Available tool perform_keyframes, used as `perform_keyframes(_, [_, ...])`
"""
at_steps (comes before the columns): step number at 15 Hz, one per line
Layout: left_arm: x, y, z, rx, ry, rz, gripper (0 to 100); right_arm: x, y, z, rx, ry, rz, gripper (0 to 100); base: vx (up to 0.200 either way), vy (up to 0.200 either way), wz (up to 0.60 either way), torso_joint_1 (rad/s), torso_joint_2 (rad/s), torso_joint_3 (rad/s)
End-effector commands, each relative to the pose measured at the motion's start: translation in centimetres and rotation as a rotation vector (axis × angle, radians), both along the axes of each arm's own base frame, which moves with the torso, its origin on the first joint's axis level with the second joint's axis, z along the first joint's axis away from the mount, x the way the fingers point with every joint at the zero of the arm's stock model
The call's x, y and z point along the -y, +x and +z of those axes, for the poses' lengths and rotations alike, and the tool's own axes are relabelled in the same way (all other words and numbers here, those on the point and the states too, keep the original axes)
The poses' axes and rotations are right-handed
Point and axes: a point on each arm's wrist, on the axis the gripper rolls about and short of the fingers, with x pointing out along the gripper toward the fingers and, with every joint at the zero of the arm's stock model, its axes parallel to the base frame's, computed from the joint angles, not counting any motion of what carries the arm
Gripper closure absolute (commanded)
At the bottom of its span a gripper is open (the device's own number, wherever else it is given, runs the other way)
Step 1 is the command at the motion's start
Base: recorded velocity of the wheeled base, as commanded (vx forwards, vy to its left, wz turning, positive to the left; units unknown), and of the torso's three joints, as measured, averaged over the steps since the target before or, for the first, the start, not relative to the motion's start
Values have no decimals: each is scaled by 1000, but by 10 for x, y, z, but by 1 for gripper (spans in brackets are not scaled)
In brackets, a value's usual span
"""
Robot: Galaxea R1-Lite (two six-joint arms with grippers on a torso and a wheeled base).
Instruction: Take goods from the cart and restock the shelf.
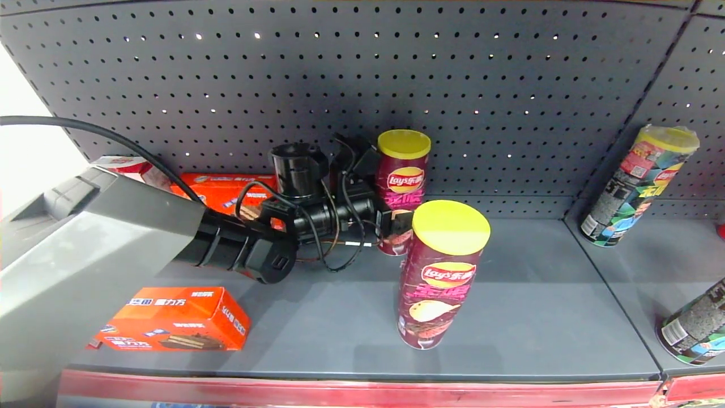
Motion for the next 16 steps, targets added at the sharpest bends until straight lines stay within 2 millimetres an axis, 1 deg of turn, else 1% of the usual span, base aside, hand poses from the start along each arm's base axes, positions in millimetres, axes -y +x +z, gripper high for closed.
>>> perform_keyframes(1, [-6,-11,8,-1,3,4,0,0,0,0,-2,0,1,0,0,0,0,0,0,0])
perform_keyframes(4, [-22,-38,9,-47,34,8,0,0,0,0,-2,0,1,0,0,0,0,0,0,0])
perform_keyframes(5, [-25,-44,8,-59,40,17,0,0,0,0,-2,0,2,0,0,0,0,0,0,0])
perform_keyframes(6, [-29,-50,8,-65,47,51,0,0,0,0,-2,0,1,0,0,0,0,0,0,0])
perform_keyframes(7, [-36,-61,11,-70,61,135,0,0,0,0,-2,0,1,0,0,0,0,0,0,0])
perform_keyframes(8, [-38,-63,12,-72,64,158,0,0,0,0,-2,0,1,0,0,0,0,0,0,0])
perform_keyframes(11, [-44,-69,15,-80,82,303,0,0,0,0,-2,0,2,0,0,0,0,0,0,0])
perform_keyframes(14, [-46,-68,17,-58,100,420,0,0,0,0,-2,0,1,0,0,0,0,0,0,0])
perform_keyframes(16, [-47,-67,15,-37,130,465,0,0,0,0,-1,0,1,0,0,0,0,0,0,0])
